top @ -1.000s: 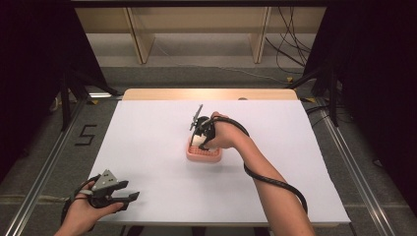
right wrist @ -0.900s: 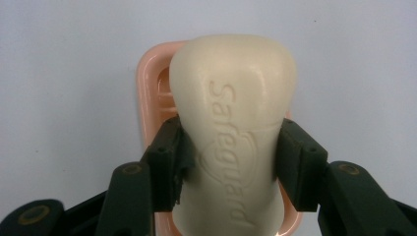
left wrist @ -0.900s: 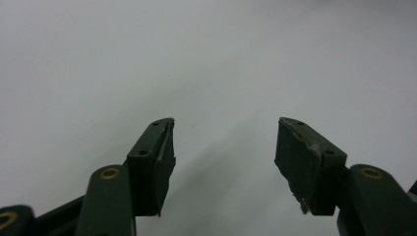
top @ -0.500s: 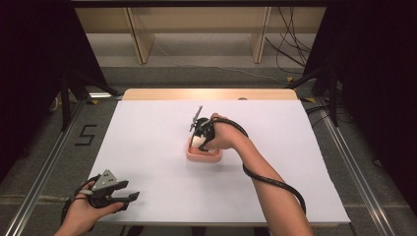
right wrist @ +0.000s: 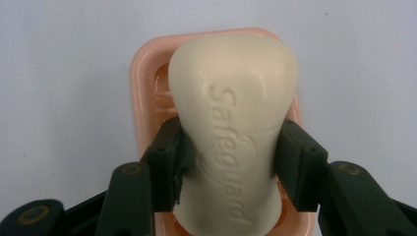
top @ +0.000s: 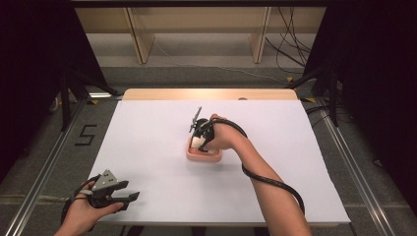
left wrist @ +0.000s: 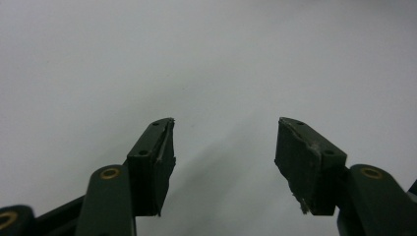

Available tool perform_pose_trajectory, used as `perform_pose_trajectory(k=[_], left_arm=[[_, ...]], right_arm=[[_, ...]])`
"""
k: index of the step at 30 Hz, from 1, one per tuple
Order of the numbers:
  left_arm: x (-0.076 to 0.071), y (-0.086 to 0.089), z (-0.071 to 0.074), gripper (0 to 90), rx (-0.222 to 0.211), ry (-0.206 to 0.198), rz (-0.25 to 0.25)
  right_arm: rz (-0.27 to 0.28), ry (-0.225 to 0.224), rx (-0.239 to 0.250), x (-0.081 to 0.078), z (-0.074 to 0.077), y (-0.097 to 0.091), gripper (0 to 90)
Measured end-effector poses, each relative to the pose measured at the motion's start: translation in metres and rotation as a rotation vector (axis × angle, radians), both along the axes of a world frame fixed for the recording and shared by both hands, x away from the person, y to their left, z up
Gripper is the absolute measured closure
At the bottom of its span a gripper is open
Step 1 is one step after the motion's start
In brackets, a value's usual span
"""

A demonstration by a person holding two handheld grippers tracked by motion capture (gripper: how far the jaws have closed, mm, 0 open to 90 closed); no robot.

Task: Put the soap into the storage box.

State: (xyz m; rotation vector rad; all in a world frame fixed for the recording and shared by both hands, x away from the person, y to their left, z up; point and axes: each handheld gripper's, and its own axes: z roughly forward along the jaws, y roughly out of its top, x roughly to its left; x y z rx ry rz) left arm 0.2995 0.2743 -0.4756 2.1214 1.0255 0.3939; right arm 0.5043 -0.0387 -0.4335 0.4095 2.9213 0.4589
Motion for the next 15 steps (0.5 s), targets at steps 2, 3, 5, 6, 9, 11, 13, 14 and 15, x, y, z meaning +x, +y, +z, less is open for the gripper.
perform_pose_trajectory(k=[2,3,5,6,9,11,13,14,15], left_arm=[[0.0,0.0,0.0,39.2,-0.001,0.0,0.0],[0.0,0.0,0.0,39.2,0.0,0.0,0.0],[0.0,-0.0001,0.0,39.2,-0.001,0.0,0.0],[0.0,-0.0001,-0.0001,39.2,-0.001,-0.001,0.0],[0.0,-0.0001,-0.0001,39.2,0.0,-0.001,-0.001],[0.0001,0.0,-0.0001,39.2,0.002,-0.001,-0.002],[0.0,-0.0001,-0.0002,39.2,-0.001,-0.001,0.0],[0.0,-0.0001,-0.0002,39.2,0.0,-0.001,0.0],[0.0,-0.0001,-0.0002,39.2,0.0,-0.001,0.0]], right_arm=[[0.016,-0.012,-0.002,0.0017,-0.0009,-0.0001,50.3],[-0.008,-0.004,-0.004,0.0,-0.0011,0.0003,50.3],[-0.004,-0.003,-0.004,0.0005,-0.0014,0.0004,50.3],[0.024,-0.014,-0.004,0.0028,-0.0015,0.0001,50.3],[-0.005,0.0,-0.003,0.0002,-0.0021,0.0004,50.0],[-0.014,0.001,-0.005,-0.0004,-0.0024,0.0003,48.9],[0.015,-0.017,0.008,0.0016,-0.0016,-0.0007,49.0],[-0.011,-0.001,0.027,0.0002,-0.0008,-0.0008,48.6],[-0.006,0.011,0.043,-0.0001,0.0012,-0.0014,47.9]])
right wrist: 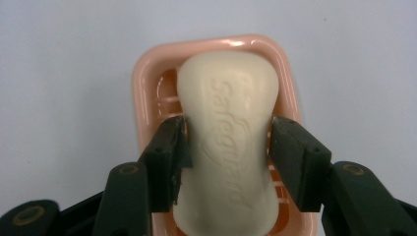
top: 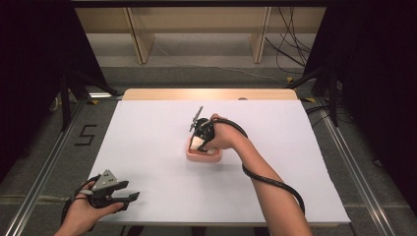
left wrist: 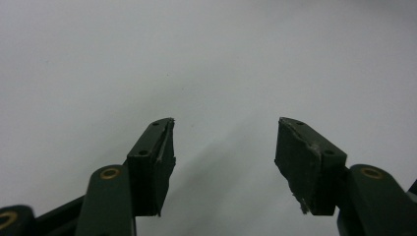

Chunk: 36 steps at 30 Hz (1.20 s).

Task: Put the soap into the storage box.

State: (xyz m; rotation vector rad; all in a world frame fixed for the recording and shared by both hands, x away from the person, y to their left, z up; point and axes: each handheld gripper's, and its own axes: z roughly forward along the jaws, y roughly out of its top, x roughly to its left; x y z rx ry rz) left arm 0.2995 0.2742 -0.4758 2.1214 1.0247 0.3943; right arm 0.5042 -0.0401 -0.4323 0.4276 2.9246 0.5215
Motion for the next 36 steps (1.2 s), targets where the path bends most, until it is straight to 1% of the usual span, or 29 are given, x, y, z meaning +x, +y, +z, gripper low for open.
perform_pose_trajectory(k=[2,3,6,10,11,12,13,14,15,17,18,19,23,25,26,27,29,30,33,35,36], left_arm=[[0.0,0.0,0.0,39.2,0.001,-0.001,-0.001],[0.0,0.0,0.0,39.2,0.0,-0.001,0.0],[0.0,0.0,0.0,39.2,0.001,-0.003,0.0],[0.0,0.0,0.0,39.2,0.003,-0.002,0.0],[0.0,0.0,0.0,39.2,-0.001,0.001,0.003],[0.0,-0.001,0.0,39.2,-0.005,0.009,0.006],[0.0,0.0,0.0,39.2,0.007,0.01,0.001],[0.0,0.0,0.0,39.2,0.01,0.009,0.001],[0.0,0.0,0.0,39.2,0.009,0.008,0.004],[0.0,0.001,0.001,39.2,0.021,-0.001,-0.007],[0.0,0.0,0.0,39.2,0.01,0.008,0.002],[0.0,0.0,0.0,39.2,0.011,0.009,0.002],[0.0,0.0,0.0,39.2,0.01,0.009,0.004],[0.0,0.001,0.0,39.2,0.02,0.0,-0.005],[0.0,0.001,0.0,39.2,0.019,0.0,-0.003],[0.0,0.0,0.0,39.2,0.005,-0.003,0.006],[0.0,0.0,0.0,39.2,0.003,-0.006,0.008],[0.0,0.0,0.0,39.2,0.003,-0.006,0.009],[0.0,0.0,0.0,39.2,0.005,-0.005,0.009],[0.001,0.004,0.002,39.2,0.06,0.004,-0.026],[0.0,0.003,0.001,39.2,0.046,0.003,-0.016]], right_arm=[[0.009,-0.019,0.009,0.0,0.003,-0.001,46.9],[-0.003,-0.016,0.008,-0.001,0.005,-0.001,46.8],[0.007,-0.025,0.016,-0.004,0.009,-0.004,46.6],[-0.022,-0.041,0.025,-0.009,0.013,-0.012,46.6],[-0.031,-0.039,0.032,-0.011,0.014,-0.015,46.7],[-0.028,-0.051,0.031,-0.012,0.015,-0.017,46.8],[-0.048,-0.043,0.032,-0.014,0.016,-0.019,47.0],[-0.04,-0.051,0.038,-0.015,0.017,-0.022,47.0],[-0.047,-0.06,0.051,-0.016,0.018,-0.024,47.1],[-0.074,-0.065,0.067,-0.019,0.021,-0.029,47.2],[-0.089,-0.069,0.079,-0.021,0.022,-0.031,47.2],[-0.099,-0.071,0.088,-0.022,0.023,-0.034,47.1],[-0.122,-0.065,0.111,-0.031,0.025,-0.045,46.9],[-0.13,-0.069,0.119,-0.035,0.025,-0.05,46.7],[-0.136,-0.066,0.122,-0.037,0.025,-0.053,46.6],[-0.143,-0.065,0.124,-0.039,0.025,-0.055,46.5],[-0.147,-0.07,0.142,-0.044,0.024,-0.061,46.1],[-0.158,-0.064,0.144,-0.046,0.025,-0.063,45.9],[-0.156,-0.064,0.156,-0.052,0.023,-0.07,45.8],[-0.179,-0.067,0.154,-0.057,0.022,-0.075,45.7],[-0.182,-0.064,0.162,-0.058,0.021,-0.078,45.7]])
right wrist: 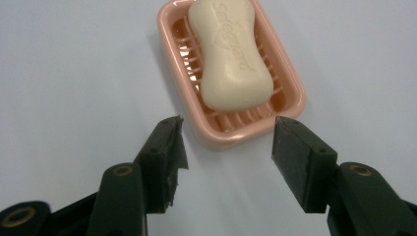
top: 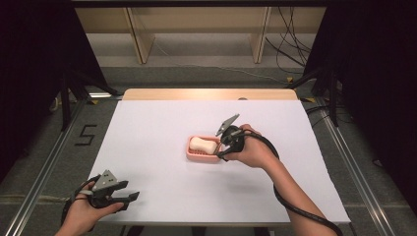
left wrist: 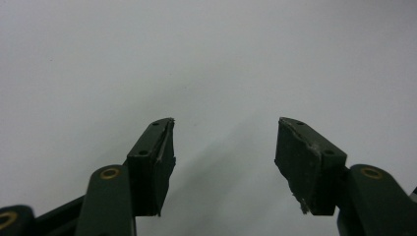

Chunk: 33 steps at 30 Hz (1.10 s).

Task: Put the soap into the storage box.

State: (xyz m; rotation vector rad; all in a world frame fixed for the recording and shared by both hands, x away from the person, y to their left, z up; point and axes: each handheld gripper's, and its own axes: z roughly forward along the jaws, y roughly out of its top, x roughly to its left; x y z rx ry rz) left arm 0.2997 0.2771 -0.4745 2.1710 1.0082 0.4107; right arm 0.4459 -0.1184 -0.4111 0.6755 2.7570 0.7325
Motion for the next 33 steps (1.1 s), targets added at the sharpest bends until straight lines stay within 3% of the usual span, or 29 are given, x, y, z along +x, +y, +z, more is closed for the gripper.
perform_pose_trajectory(k=[3,4,5,6,9,13,18,22,24,26,30,32,33], left_arm=[[0.0,0.001,0.0,39.2,0.009,-0.001,-0.003],[0.0,-0.002,-0.001,39.2,-0.02,-0.009,0.021],[0.0,-0.001,-0.001,39.2,-0.016,-0.005,0.014],[0.0,0.001,0.001,39.2,0.019,0.003,-0.01],[0.0,0.0,0.0,39.2,0.009,-0.003,0.002],[-0.001,-0.002,-0.002,39.2,-0.035,0.003,0.028],[0.0,-0.001,-0.001,39.2,-0.008,-0.008,0.02],[-0.001,-0.003,-0.003,39.2,-0.036,-0.009,0.031],[0.0,-0.002,-0.002,39.2,-0.016,-0.012,0.028],[0.0,0.001,0.0,39.2,0.019,0.0,0.003],[0.0,0.0,-0.001,39.2,-0.004,0.005,0.018],[0.0,0.001,-0.001,39.2,0.008,0.0,0.01],[0.001,0.001,-0.001,39.2,0.009,0.0,0.009]], right_arm=[[-0.021,-0.003,0.007,-0.006,-0.003,-0.008,45.7],[-0.033,0.0,0.008,-0.008,-0.004,-0.01,45.7],[-0.038,-0.004,0.013,-0.01,-0.005,-0.013,45.7],[-0.044,-0.003,0.019,-0.012,-0.006,-0.015,45.6],[-0.068,-0.004,0.033,-0.017,-0.009,-0.023,45.3],[-0.09,-0.004,0.039,-0.023,-0.015,-0.035,45.2],[-0.123,0.007,0.053,-0.031,-0.022,-0.047,44.7],[-0.156,0.001,0.066,-0.038,-0.027,-0.056,43.9],[-0.178,-0.014,0.072,-0.041,-0.029,-0.062,43.6],[-0.186,-0.015,0.088,-0.044,-0.031,-0.067,43.5],[-0.186,-0.021,0.128,-0.053,-0.037,-0.078,43.3],[-0.234,-0.047,0.164,-0.06,-0.043,-0.081,43.3],[-0.24,-0.033,0.169,-0.062,-0.044,-0.083,43.2]])
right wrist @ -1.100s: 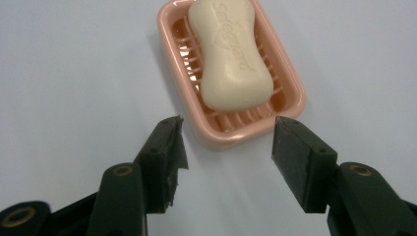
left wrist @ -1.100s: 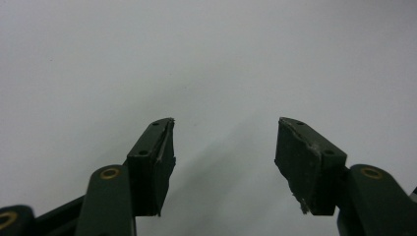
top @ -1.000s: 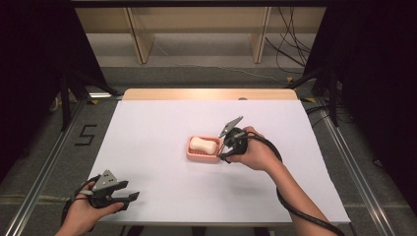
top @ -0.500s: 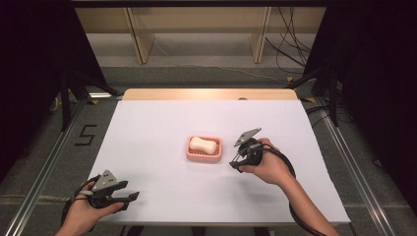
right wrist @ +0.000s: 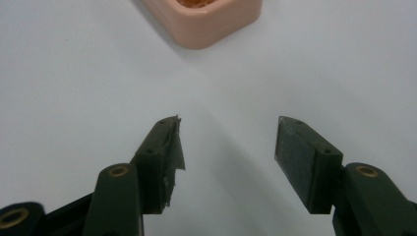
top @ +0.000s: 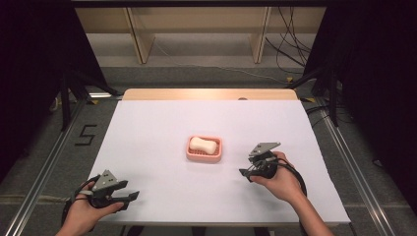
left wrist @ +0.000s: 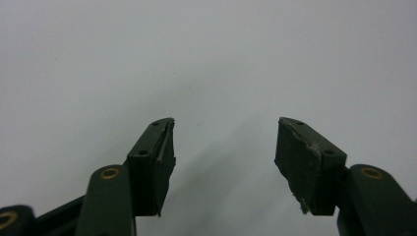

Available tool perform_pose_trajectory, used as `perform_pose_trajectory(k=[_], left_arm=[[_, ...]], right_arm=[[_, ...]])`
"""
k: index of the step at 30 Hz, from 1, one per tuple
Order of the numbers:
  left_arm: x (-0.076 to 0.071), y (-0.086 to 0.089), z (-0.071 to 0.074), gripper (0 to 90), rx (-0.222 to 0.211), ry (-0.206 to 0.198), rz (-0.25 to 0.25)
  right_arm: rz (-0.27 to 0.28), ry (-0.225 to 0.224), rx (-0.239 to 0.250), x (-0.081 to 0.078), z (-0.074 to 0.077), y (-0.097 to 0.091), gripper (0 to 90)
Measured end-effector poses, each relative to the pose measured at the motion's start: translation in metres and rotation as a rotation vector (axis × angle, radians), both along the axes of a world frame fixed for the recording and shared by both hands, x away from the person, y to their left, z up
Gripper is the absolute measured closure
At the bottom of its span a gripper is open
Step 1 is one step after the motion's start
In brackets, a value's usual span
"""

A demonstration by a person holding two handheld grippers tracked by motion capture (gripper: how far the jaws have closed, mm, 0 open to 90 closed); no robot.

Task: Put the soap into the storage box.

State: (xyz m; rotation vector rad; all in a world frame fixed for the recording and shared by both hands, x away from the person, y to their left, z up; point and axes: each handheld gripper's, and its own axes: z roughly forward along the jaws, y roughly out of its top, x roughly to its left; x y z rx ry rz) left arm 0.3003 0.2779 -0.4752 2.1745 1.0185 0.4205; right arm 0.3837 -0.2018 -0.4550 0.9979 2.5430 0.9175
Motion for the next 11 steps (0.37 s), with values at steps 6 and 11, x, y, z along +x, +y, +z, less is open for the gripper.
perform_pose_trajectory(k=[6,11], left_arm=[[0.0,-0.003,-0.002,39.3,-0.033,-0.012,0.03],[0.0,-0.004,-0.001,39.3,-0.051,-0.016,0.026]], right_arm=[[-0.034,-0.036,0.034,-0.007,-0.005,-0.011,43.2],[-0.074,-0.027,0.053,-0.012,-0.007,-0.017,42.7]])
